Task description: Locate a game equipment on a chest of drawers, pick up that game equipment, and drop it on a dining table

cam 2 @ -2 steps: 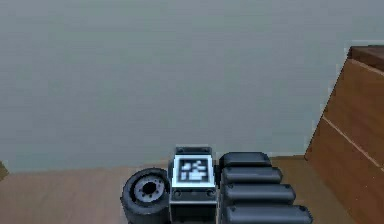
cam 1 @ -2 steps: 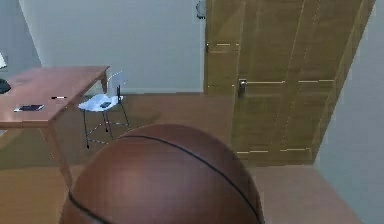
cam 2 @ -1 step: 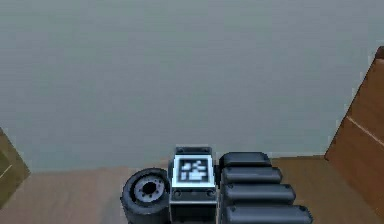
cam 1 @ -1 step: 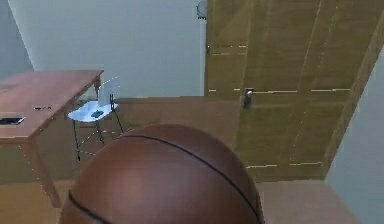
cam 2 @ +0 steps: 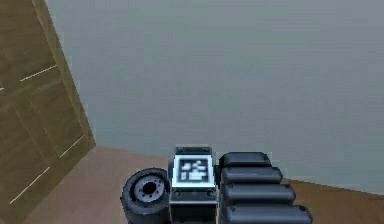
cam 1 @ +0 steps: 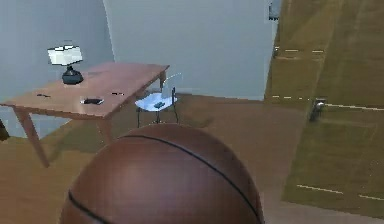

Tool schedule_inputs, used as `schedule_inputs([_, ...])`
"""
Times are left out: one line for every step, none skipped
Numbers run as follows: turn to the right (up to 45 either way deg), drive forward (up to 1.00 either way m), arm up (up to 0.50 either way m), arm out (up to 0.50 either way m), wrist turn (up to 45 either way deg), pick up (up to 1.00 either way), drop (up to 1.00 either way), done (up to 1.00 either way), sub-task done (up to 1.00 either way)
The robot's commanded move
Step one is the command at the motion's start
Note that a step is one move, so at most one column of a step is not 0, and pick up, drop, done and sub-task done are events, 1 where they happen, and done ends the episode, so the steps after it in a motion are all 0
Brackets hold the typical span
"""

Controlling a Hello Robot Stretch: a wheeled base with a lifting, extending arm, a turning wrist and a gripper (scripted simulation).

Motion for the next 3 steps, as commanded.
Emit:
schedule_inputs([0.0, 1.0, 0.0, 0.0, 0.0, 0.0, 0.0, 0.0, 0.0])
schedule_inputs([-6.0, 0.0, 0.0, 0.0, 0.0, 0.0, 0.0, 0.0, 0.0])
schedule_inputs([0.0, 0.35, 0.0, 0.0, 0.0, 0.0, 0.0, 0.0, 0.0])
